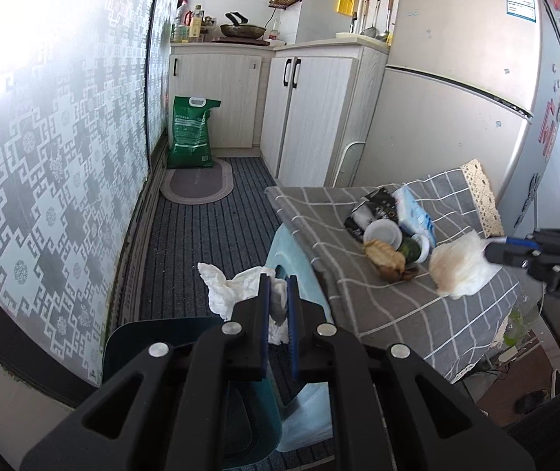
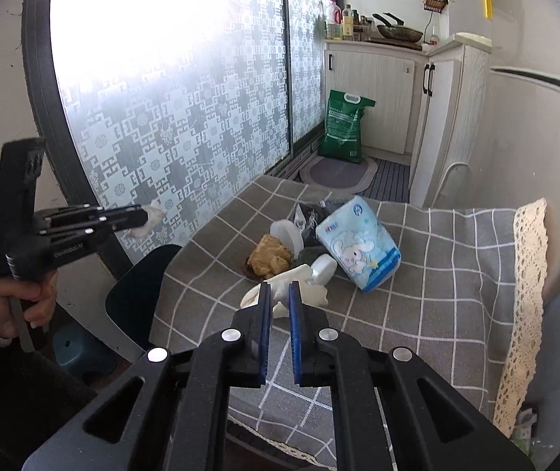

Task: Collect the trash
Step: 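Carry both held scraps over the teal bin and open both tools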

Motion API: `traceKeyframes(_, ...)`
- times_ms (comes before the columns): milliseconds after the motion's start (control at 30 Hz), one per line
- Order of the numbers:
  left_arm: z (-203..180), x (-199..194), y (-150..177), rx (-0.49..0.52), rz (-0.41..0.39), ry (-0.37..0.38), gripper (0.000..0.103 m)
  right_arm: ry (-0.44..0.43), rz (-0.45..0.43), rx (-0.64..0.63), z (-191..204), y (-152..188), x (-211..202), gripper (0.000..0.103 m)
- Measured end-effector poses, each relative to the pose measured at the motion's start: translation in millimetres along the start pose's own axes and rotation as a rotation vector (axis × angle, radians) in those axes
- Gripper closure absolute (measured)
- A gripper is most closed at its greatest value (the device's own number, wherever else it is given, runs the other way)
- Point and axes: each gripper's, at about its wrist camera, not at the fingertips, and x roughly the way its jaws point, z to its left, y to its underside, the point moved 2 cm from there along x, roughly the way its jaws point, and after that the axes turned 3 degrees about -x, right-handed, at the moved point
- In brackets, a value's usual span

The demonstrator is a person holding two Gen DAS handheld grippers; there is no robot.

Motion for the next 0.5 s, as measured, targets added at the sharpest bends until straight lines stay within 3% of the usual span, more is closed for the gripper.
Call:
traceKeyframes(300, 48.9, 17.8, 40.3, -0.03, 0.14, -0.048, 0.094, -0.005, -0.099, -0.05, 44.1, -36.0, -8.5, 0.101)
traceKeyframes(500, 77.5, 31.6, 65.8, -0.093, 0.231, -0.055, 0.094, -0.086, -0.104, -0.096, 93.5, -53.9, -2.1, 0.101)
